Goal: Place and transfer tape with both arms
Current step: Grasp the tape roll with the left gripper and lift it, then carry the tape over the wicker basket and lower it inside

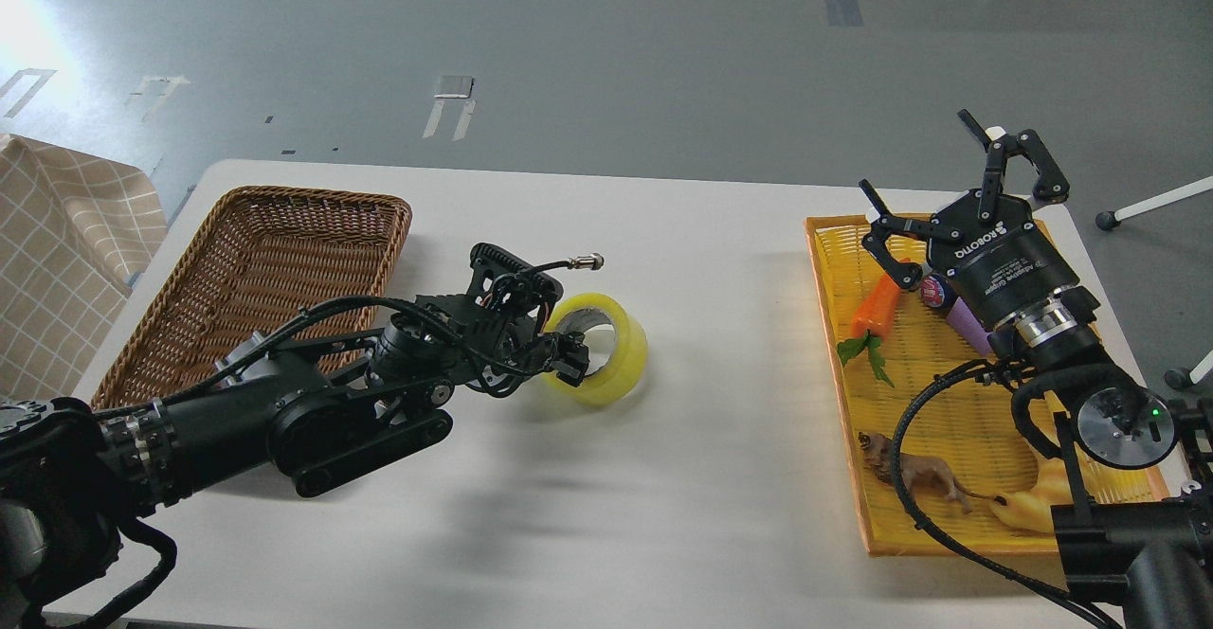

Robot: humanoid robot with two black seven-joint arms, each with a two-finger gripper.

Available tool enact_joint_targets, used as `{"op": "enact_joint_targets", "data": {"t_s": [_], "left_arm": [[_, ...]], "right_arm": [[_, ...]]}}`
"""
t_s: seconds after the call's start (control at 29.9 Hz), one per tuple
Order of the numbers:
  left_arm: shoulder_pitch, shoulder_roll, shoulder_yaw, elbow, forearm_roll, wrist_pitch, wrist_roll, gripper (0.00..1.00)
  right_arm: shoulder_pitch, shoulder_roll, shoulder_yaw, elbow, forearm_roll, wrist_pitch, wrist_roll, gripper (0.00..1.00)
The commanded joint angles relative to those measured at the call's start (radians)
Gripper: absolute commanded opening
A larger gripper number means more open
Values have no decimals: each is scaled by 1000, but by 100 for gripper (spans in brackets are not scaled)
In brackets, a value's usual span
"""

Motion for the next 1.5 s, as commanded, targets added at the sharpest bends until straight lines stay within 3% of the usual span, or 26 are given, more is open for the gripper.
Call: {"op": "enact_joint_targets", "data": {"t_s": [0.0, 0.5, 0.6, 0.87, 0.94, 1.2, 1.47], "left_arm": [[-13, 2, 0, -10, 2, -5, 12, 0], [-253, 128, -2, -83, -96, -35, -13, 0], [-271, 168, -3, -82, -98, -35, -36, 0], [-291, 312, 1, -81, -98, -35, -147, 0], [-297, 369, 3, -79, -96, -35, -221, 0], [-316, 519, 69, -66, -84, -35, -374, 0], [-336, 561, 175, 37, -47, -35, -471, 0]], "right_arm": [[-1, 1, 0, -4, 0, 0, 0, 99], [1, 4, -2, -3, 0, 0, 0, 99], [1, 4, -2, -3, 0, 0, 0, 99], [3, 5, -2, -3, 0, 0, 0, 99], [1, 5, -3, -4, 0, 0, 0, 99], [1, 7, -3, -4, 3, 0, 0, 99], [-5, 8, -5, -7, 5, 0, 0, 99]]}}
